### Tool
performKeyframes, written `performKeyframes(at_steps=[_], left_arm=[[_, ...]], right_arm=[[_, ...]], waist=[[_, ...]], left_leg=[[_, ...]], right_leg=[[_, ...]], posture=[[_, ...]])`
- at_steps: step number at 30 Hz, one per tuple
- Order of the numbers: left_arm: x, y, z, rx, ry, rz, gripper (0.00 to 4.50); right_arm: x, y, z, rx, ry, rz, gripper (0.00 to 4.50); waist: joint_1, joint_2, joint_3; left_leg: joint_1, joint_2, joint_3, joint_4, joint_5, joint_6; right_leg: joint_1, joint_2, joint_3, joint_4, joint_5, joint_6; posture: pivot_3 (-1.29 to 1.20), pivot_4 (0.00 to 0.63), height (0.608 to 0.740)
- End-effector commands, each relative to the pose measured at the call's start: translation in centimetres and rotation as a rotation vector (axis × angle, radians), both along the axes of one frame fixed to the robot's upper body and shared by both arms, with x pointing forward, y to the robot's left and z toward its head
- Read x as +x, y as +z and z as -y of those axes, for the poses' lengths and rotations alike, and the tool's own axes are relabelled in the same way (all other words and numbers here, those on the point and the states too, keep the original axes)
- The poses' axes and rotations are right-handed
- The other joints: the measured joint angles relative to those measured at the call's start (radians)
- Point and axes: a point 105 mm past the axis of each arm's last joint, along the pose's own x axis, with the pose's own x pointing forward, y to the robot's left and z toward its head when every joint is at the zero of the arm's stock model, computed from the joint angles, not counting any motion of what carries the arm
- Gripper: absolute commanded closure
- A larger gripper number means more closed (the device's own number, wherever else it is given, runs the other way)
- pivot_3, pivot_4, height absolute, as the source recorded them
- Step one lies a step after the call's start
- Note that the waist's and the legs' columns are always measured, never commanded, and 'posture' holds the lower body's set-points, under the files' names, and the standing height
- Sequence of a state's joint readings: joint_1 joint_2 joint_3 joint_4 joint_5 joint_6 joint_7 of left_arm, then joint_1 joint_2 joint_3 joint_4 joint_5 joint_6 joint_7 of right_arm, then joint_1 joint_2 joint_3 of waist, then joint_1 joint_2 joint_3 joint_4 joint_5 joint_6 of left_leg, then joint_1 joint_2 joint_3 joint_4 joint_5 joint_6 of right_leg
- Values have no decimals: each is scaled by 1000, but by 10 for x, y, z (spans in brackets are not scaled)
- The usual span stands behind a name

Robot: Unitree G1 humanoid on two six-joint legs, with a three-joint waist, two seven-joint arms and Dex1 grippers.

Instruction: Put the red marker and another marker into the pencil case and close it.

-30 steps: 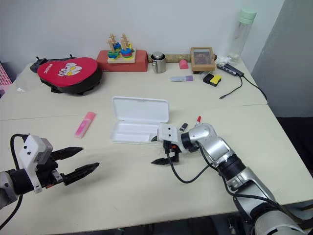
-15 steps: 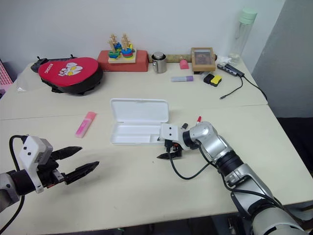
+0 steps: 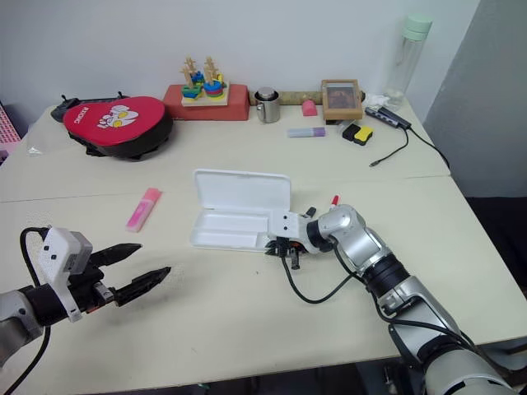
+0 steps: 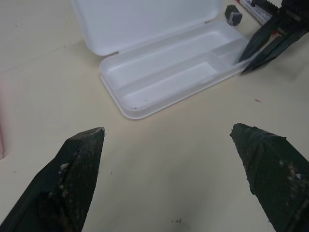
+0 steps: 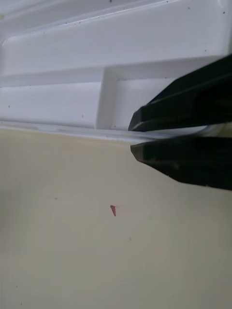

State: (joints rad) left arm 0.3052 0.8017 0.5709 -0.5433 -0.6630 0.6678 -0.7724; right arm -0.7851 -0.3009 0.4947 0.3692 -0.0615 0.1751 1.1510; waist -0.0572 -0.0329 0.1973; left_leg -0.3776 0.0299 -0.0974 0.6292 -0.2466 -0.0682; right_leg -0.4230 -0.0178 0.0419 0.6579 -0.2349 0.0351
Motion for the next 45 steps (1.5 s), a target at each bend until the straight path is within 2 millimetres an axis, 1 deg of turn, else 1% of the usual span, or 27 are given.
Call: performKeyframes(at_steps=[1,4,9,13,16,20,26,30,37,38,40,42,44,45], left_arm=[[-2,5,5,15,-17,25,0],[-1,5,5,16,-13,27,0],[-1,3,4,20,-5,26,0],[2,3,2,35,11,42,0],[7,3,-2,25,13,37,0],[13,2,-5,28,11,33,0],[19,4,-11,44,1,17,0],[20,4,-15,75,-28,-16,0],[21,8,-18,96,-48,-37,0],[21,8,-18,99,-52,-41,0],[22,8,-19,106,-62,-49,0],[24,9,-18,109,-66,-49,0],[25,9,-17,110,-74,-51,0],[25,9,-17,111,-77,-51,0]], right_arm=[[-4,1,-2,-10,24,5,4486],[-2,1,-1,-20,19,21,4486],[-14,14,4,6,65,29,4486],[-16,19,8,9,62,70,4486],[-29,28,13,29,82,51,4486],[-43,29,13,22,104,29,4486],[-51,31,11,18,139,20,4486],[-63,27,10,-10,198,7,4486],[-75,15,9,-41,226,-22,4486],[-77,10,9,-51,227,-32,4486],[-78,1,11,-74,225,-36,4486],[-77,-2,10,-75,214,-33,4486],[-75,-1,7,-62,204,-24,4041],[-74,-1,7,-58,200,-22,3967]], waist=[[0,0,0],[0,0,0],[2,0,0],[1,0,0],[1,0,0],[1,0,0],[1,0,0],[1,0,0],[1,0,0],[1,0,0],[1,0,0],[1,0,0],[0,0,0],[0,0,0]], left_leg=[[0,0,0,0,0,0],[1,0,0,0,0,0],[1,0,0,0,0,0],[1,0,0,0,0,0],[1,0,0,0,0,0],[1,0,0,0,0,0],[1,0,0,0,0,0],[1,0,0,0,0,0],[1,0,0,0,0,0],[1,0,0,0,0,0],[1,0,0,0,0,0],[1,0,0,0,0,0],[1,0,0,0,0,0],[1,0,0,0,0,0]], right_leg=[[0,0,0,0,0,0],[1,0,0,1,0,0],[1,0,0,1,0,0],[1,0,0,0,0,0],[1,0,0,1,0,0],[1,0,0,1,0,0],[1,0,0,1,0,0],[1,0,0,1,0,0],[1,0,0,1,0,0],[1,0,0,1,0,0],[1,0,0,1,0,0],[1,0,0,1,0,0],[1,0,0,1,0,0],[1,0,0,1,0,0]], posture=[[0,150,740],[0,150,740],[0,150,740],[0,150,740],[0,150,740],[0,150,740],[0,150,740],[0,150,740],[0,150,740],[0,150,740],[0,150,740],[0,150,740],[0,150,740],[0,150,740]])
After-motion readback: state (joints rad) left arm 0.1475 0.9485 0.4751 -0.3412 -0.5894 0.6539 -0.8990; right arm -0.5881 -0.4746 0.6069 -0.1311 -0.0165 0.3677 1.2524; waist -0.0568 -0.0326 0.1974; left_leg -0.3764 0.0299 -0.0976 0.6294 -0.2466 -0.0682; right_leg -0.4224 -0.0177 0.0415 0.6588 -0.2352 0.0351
